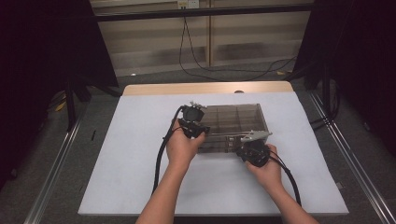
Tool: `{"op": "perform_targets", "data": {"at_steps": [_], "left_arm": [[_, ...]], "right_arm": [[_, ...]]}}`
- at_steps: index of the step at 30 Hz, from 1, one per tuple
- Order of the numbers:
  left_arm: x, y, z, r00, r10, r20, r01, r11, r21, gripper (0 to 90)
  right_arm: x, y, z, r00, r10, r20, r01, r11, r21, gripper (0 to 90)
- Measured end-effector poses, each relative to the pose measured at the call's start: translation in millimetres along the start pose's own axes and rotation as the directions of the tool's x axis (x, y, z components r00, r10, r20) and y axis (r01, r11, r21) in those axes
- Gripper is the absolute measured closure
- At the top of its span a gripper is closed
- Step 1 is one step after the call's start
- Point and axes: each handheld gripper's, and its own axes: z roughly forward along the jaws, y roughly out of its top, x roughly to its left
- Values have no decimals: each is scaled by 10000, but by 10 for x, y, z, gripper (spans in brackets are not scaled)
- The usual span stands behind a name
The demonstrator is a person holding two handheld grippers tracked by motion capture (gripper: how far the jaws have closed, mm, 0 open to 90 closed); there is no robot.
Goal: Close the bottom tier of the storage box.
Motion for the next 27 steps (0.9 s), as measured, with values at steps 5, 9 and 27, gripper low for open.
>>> {"op": "perform_targets", "data": {"at_steps": [5, 9, 27], "left_arm": [[-3, 0, 1, 10000, 3, -23, -3, 10000, 0, 900], [-4, 1, 0, 10000, 20, -41, -20, 10000, 21, 900], [-5, -2, 0, 10000, 9, -59, -9, 10000, -18, 900]], "right_arm": [[-4, 0, 6, 10000, 35, 38, -35, 10000, -17, 900], [-3, 2, 7, 9999, 94, 50, -94, 10000, 12, 900], [2, 2, 14, 9999, 89, 146, -89, 10000, 9, 900]]}}
